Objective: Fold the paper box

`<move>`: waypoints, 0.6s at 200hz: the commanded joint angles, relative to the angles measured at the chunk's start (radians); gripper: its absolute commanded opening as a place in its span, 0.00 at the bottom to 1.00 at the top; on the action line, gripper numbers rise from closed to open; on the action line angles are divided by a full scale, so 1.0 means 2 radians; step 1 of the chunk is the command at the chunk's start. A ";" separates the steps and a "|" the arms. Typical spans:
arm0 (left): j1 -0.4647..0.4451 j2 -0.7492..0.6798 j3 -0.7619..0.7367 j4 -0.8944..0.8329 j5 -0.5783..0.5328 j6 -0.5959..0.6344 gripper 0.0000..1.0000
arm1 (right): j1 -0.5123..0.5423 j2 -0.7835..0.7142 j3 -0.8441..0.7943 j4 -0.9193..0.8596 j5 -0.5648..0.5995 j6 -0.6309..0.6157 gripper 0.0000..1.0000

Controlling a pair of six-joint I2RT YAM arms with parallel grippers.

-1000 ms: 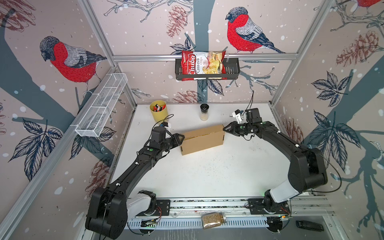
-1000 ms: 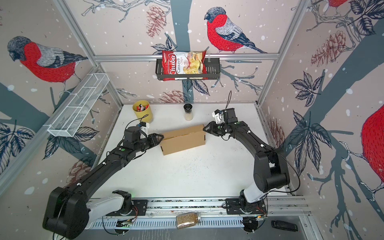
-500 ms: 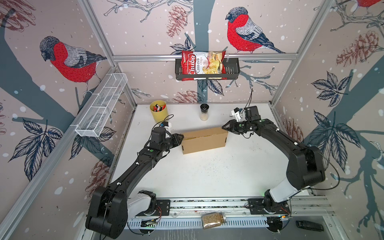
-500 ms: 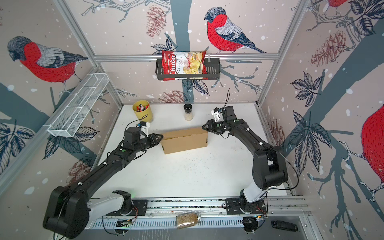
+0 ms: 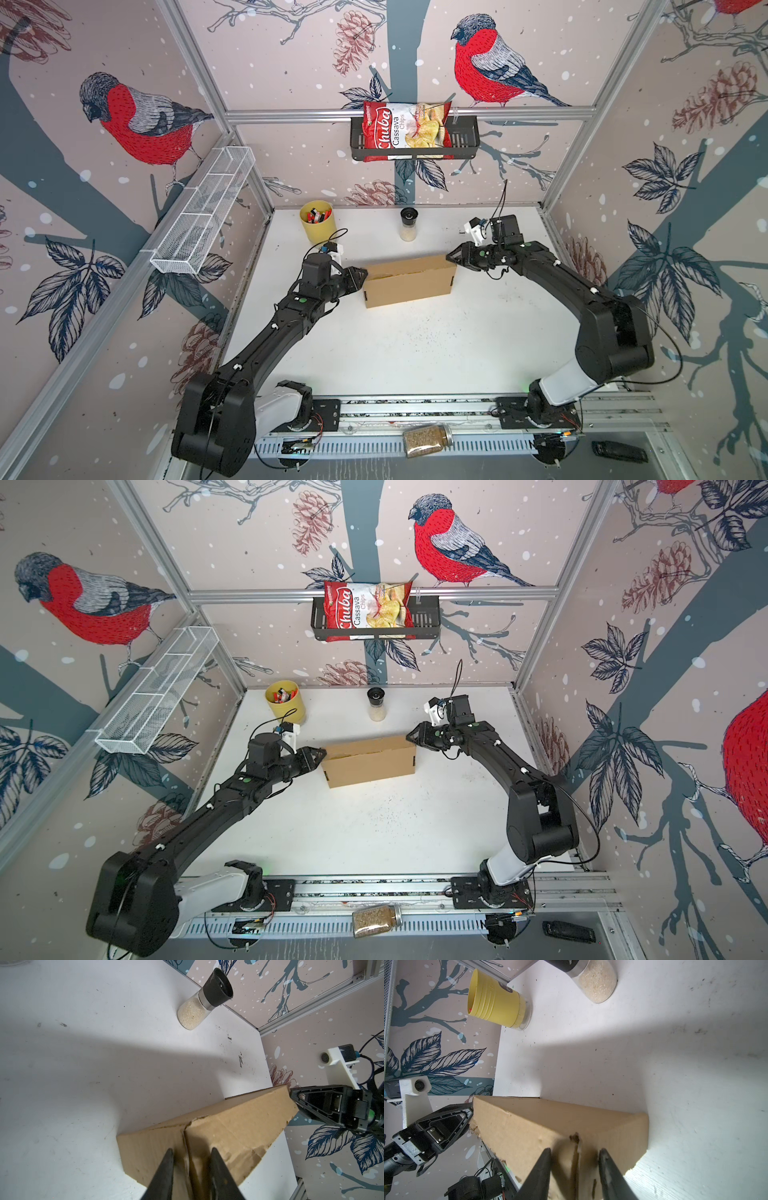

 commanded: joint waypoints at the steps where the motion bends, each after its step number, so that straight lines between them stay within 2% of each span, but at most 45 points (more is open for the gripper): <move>1: 0.000 -0.002 0.001 -0.020 0.013 0.008 0.32 | 0.001 -0.005 -0.005 -0.010 -0.001 -0.002 0.39; 52: -0.002 -0.004 0.016 -0.047 0.039 0.022 0.41 | 0.007 -0.019 -0.025 -0.005 -0.008 0.002 0.40; 86: -0.005 -0.006 0.044 -0.103 0.045 0.054 0.42 | 0.016 -0.038 -0.043 -0.026 0.004 -0.013 0.41; 120: -0.006 -0.021 0.044 -0.128 0.054 0.061 0.42 | 0.031 -0.071 -0.074 -0.031 0.011 -0.012 0.43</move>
